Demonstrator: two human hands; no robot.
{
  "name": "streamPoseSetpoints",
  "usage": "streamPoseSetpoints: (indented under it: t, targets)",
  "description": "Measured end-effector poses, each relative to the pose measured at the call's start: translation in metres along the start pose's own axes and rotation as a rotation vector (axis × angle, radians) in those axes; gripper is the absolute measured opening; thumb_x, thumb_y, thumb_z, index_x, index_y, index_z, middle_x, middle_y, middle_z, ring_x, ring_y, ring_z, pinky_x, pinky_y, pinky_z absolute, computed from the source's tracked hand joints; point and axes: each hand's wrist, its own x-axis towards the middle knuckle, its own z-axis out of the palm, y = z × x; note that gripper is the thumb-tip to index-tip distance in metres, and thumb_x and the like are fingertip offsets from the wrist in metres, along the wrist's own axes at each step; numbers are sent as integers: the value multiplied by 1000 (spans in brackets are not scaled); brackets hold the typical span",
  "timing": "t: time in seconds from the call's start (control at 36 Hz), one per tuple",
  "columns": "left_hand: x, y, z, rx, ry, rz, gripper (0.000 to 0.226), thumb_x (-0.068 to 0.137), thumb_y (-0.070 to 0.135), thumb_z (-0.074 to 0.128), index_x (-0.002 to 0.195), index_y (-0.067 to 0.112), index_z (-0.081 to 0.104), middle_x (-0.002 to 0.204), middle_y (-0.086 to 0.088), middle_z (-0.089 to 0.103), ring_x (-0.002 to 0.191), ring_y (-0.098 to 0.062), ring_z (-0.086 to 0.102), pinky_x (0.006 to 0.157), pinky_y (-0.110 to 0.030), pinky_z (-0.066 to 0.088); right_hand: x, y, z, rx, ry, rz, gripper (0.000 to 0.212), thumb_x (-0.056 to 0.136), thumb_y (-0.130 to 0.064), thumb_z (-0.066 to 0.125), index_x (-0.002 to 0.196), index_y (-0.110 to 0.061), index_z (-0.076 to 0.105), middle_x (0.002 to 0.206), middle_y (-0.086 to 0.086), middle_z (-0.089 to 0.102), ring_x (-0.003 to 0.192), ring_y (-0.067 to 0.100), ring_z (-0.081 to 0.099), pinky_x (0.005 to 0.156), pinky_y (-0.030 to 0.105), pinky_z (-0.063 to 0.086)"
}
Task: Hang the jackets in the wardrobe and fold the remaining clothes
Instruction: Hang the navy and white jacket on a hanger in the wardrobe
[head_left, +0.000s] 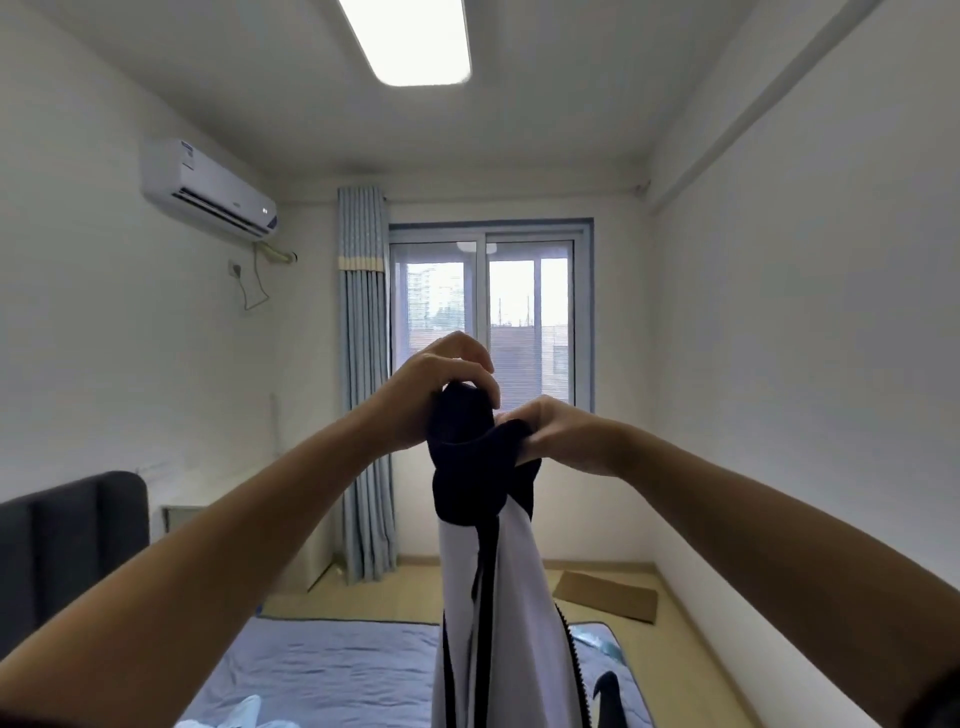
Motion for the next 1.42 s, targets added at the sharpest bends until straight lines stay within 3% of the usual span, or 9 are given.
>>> streamPoseSetpoints:
  t: [0.31,0.42,0.56,0.69,0.86,1.06,1.14,1.31,1.42]
  targets:
    - [-8,-9,-5,-174,-114,-64,26,80,4,72,90,28,68,120,-7,55,119,-12,49,99,-27,45,14,0,19,155,-68,41,21,81,-4,64,86,-20,77,87,4,72,88,21,66,83,29,54]
    - [-17,-19,-3,-145,-103,-183,27,80,2,71,93,25,66,115,-3,56,114,-10,51,99,-18,40,15,12,27,61,83,87,12,83,-5,69,89,-13,75,83,4,71,80,15,67,75,24,55]
    - [-35,-34,8,-322,90,-569,30,89,-10,50,106,14,57,108,-4,58,100,-22,57,75,-16,51,17,30,38,-109,351,118,12,81,-7,73,90,1,73,80,11,70,71,13,63,69,24,51]
    - [-57,-42,33,-362,-52,-697,28,93,25,57,119,23,47,103,-4,62,85,-13,65,67,-15,52,20,48,49,-197,504,153,17,77,-13,75,82,3,72,82,24,68,74,35,63,74,42,53]
    - [-72,-43,70,-19,-86,-655,26,79,1,55,81,27,57,76,7,59,70,-6,54,61,-18,41,15,77,73,-81,467,204,27,76,-4,72,62,-16,52,58,-3,50,51,3,45,54,16,38]
    - [-102,-46,112,36,-131,-433,34,69,-13,45,70,21,51,60,14,48,55,-4,45,48,-10,33,-9,132,99,206,171,447,44,81,-4,67,119,-17,50,92,1,64,73,7,65,66,22,52]
    - [-109,-55,119,53,-190,-362,36,67,-14,43,69,22,48,60,11,47,58,-21,48,53,-29,39,-17,142,102,185,8,520,18,83,-5,65,98,-16,62,82,-2,65,74,9,67,68,22,53]
    - [-121,-75,125,108,-293,-312,35,74,-12,44,81,21,49,63,9,48,58,-22,48,52,-31,39,-26,150,101,25,10,565,3,84,-14,67,87,-16,65,76,-5,65,72,9,65,64,20,50]
    - [-127,-73,135,166,-453,-135,29,74,-10,49,89,12,59,77,-1,59,72,-27,55,61,-38,48,-29,155,109,-282,5,583,17,83,-24,66,70,-17,57,70,-2,56,66,13,55,63,27,45]
